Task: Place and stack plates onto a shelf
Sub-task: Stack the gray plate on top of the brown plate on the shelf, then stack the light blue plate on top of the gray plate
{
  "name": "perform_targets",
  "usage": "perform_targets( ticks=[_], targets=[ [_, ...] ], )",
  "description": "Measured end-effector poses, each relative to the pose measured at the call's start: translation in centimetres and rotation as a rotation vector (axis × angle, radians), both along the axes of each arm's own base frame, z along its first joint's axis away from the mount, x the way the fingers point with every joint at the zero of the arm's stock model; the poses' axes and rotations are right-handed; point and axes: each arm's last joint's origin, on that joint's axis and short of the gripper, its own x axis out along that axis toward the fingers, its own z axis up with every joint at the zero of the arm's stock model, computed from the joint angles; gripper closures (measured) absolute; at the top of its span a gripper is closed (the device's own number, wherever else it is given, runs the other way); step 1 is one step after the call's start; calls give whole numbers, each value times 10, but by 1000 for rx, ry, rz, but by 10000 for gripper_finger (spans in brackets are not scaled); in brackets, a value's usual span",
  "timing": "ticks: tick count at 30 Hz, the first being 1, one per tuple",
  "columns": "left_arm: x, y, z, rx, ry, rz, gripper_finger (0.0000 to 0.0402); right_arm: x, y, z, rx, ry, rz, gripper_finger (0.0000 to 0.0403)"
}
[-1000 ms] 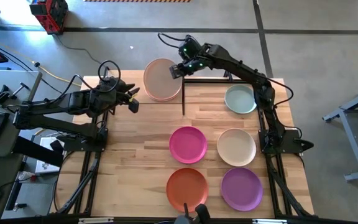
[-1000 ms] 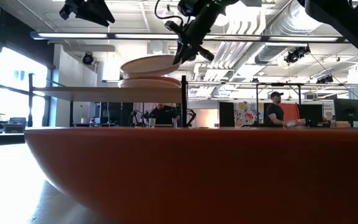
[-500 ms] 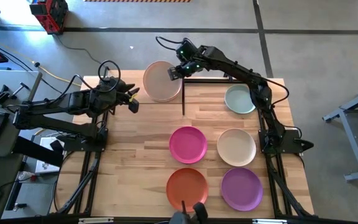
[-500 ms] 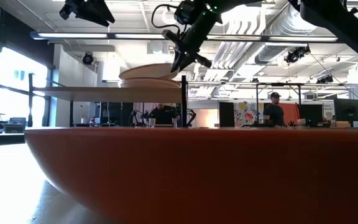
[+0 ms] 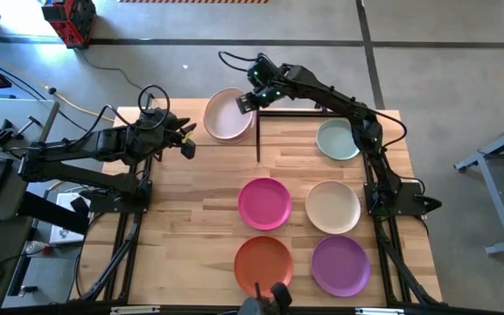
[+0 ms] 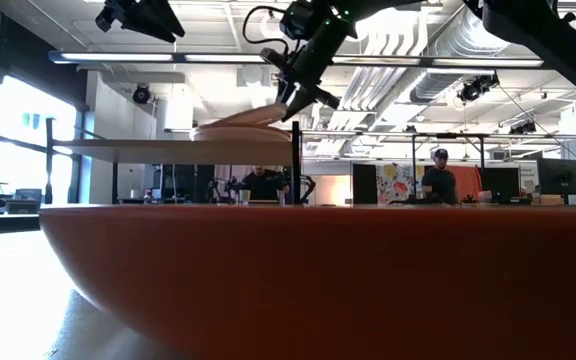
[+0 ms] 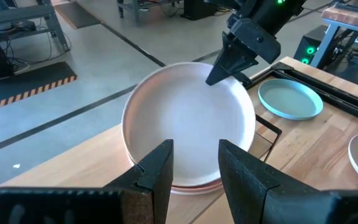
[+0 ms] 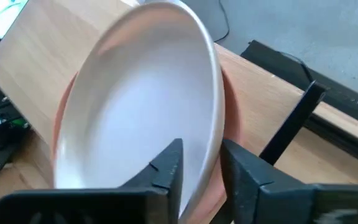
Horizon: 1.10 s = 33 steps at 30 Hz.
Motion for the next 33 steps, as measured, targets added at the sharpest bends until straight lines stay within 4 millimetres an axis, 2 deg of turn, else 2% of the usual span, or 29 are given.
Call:
perform_targets(
  ticks=[6, 15, 21, 25, 28, 33],
  targets=[
    [0, 0, 0, 2, 0, 3, 284, 0, 0, 0, -14, 5, 1, 285],
    [0, 0, 0, 1, -1, 5, 284, -3, -6, 0, -9, -3, 41, 281],
    [0, 0, 0, 0, -1, 4, 284, -8, -13, 1, 81, -54, 107, 281],
    [0, 0, 0, -11, -3, -17, 284, -14, -12, -1, 242, -91, 203, 281],
    [0, -1, -1, -21, 4, -36, 284, -18, -2, -4, 349, -59, 287, 281],
    [-2, -1, -4, -22, 47, -30, 284, -19, 39, -8, 420, 111, 412, 281]
  ],
)
